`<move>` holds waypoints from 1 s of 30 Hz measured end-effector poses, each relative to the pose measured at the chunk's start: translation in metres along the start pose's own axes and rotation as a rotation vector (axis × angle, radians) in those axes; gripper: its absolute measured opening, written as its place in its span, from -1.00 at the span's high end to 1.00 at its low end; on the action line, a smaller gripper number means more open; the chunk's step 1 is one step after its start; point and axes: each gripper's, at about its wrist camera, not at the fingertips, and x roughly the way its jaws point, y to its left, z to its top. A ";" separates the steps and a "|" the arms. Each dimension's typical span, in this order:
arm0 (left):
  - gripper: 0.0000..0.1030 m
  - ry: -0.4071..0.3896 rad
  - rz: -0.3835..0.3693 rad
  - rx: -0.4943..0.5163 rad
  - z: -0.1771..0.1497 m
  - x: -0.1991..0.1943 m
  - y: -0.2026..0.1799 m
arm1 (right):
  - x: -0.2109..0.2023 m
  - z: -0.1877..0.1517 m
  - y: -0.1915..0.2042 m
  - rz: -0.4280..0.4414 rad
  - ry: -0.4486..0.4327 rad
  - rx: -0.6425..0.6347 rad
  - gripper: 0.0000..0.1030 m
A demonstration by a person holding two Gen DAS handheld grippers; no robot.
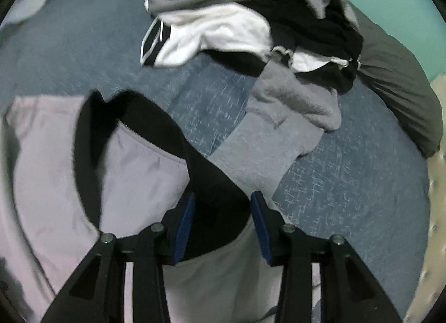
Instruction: Fold clothes
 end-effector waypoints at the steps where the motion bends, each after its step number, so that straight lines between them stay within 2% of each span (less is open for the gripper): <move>1: 0.29 -0.001 0.000 -0.004 0.000 0.000 0.001 | 0.002 0.001 0.001 -0.016 0.002 -0.009 0.19; 6: 0.29 -0.002 -0.003 -0.010 -0.001 0.001 0.005 | 0.006 0.008 0.004 -0.136 -0.014 -0.077 0.19; 10: 0.29 -0.008 -0.006 -0.020 -0.001 0.000 0.008 | 0.006 0.016 -0.011 -0.171 -0.036 -0.032 0.19; 14: 0.29 -0.005 -0.010 -0.023 -0.001 0.001 0.008 | 0.008 0.020 -0.027 -0.113 -0.038 0.041 0.19; 16: 0.29 -0.003 -0.012 -0.025 -0.001 0.002 0.009 | 0.004 0.017 -0.050 0.045 -0.058 0.189 0.19; 20: 0.29 -0.001 -0.016 -0.028 -0.002 0.002 0.010 | -0.011 0.008 -0.077 0.164 -0.142 0.322 0.19; 23: 0.29 -0.004 -0.017 -0.027 -0.001 0.001 0.009 | -0.021 0.005 -0.082 0.189 -0.165 0.347 0.19; 25: 0.29 -0.004 -0.018 -0.026 -0.001 0.001 0.008 | -0.023 0.004 -0.073 0.194 -0.171 0.286 0.19; 29: 0.29 -0.002 -0.017 -0.026 0.000 0.003 0.009 | -0.011 0.003 -0.048 0.142 -0.134 0.181 0.19; 30: 0.29 -0.001 -0.017 -0.027 -0.001 0.003 0.009 | -0.005 0.001 -0.048 0.100 -0.125 0.181 0.19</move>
